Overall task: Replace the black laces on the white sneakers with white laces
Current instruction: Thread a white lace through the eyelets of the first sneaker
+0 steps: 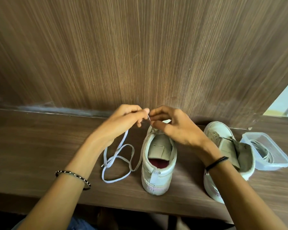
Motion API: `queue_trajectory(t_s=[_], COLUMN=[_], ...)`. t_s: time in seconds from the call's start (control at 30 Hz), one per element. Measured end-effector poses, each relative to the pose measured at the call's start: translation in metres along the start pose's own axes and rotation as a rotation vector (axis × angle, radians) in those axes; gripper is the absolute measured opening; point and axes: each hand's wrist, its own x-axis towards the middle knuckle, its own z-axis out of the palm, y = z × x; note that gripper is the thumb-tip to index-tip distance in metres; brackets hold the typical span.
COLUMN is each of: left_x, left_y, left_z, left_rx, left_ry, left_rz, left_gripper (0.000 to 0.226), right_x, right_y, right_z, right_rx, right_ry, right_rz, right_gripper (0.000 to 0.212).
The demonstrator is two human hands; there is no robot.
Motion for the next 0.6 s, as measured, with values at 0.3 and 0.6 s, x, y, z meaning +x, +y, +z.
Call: queue_trajectory(t_s=[0.3,0.6], left_x=[0.004,0.004], left_y=[-0.002,-0.004], left_z=[-0.003,0.006], left_rx=[-0.06,0.022], left_ry=[0.068,0.025], left_rz=[0.124,0.269], left_gripper=[0.038,0.035], right_x=[-0.002,0.002], right_y=[-0.022,-0.02], right_z=[-0.002,0.005], right_rx=[0.425,0.357], right_ry=[0.026,-0.011], right_rz=[0.01,0.032], right_gripper=[0.04,0.043])
